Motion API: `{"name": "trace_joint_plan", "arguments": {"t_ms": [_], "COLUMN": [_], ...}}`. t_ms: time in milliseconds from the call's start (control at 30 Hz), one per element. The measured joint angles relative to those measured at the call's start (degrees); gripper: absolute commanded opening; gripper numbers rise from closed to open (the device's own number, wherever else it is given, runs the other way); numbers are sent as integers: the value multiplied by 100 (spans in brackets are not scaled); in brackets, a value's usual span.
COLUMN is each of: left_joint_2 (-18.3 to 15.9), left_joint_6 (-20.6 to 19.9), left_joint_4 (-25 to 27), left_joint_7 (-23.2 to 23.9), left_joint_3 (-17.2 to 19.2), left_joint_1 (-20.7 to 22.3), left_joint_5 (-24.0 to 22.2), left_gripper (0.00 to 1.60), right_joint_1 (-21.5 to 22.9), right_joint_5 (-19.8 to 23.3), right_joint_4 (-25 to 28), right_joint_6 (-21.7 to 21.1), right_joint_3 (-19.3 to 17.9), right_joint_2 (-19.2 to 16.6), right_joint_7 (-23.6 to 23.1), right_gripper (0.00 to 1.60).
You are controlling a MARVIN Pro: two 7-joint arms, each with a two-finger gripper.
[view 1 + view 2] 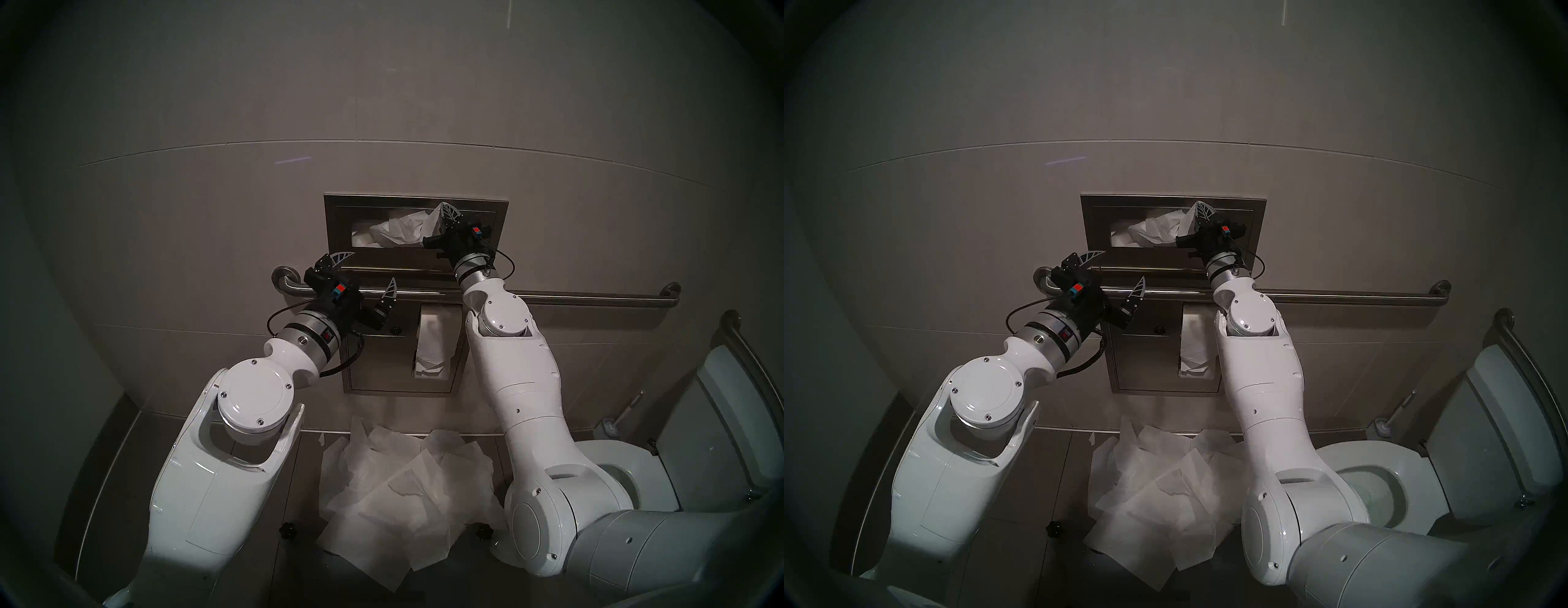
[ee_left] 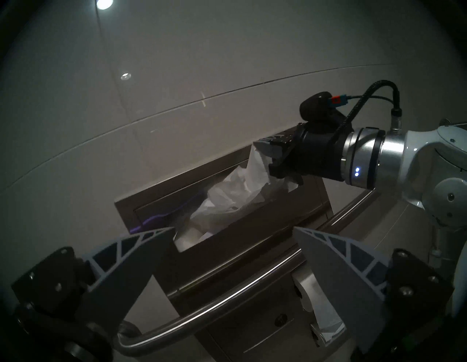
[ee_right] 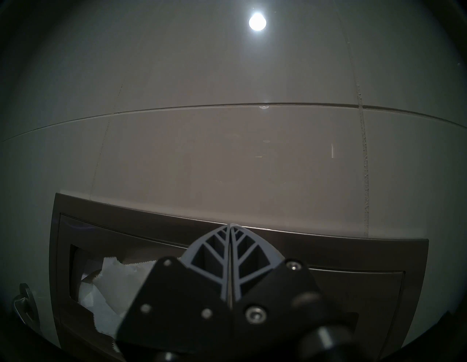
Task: Take out a toilet seat cover
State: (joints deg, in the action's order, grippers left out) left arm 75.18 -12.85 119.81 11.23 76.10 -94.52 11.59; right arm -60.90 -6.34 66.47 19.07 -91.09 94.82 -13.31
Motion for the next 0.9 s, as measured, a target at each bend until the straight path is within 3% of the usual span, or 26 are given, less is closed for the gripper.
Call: {"name": "trace_joint_plan", "arguments": {"t_ms": [367, 900], "left_joint_2": [25, 62], "left_joint_6": [147, 263], "left_joint_4": [-264, -367], "left_joint_7": [145, 122], "left_joint_3": [-109, -81], "left_joint_1": [390, 535], "left_joint_5": [183, 260], "left_gripper": [160, 160], "right_joint_1": [-2, -5], "right_joint_5": [-1, -5], "right_joint_4": [5, 11], "right_joint_6": [-1, -5], "right_joint_3": [9, 24], "right_joint_2": [-8, -16], "right_joint_7": [16, 34], "right_gripper": [0, 0]}}
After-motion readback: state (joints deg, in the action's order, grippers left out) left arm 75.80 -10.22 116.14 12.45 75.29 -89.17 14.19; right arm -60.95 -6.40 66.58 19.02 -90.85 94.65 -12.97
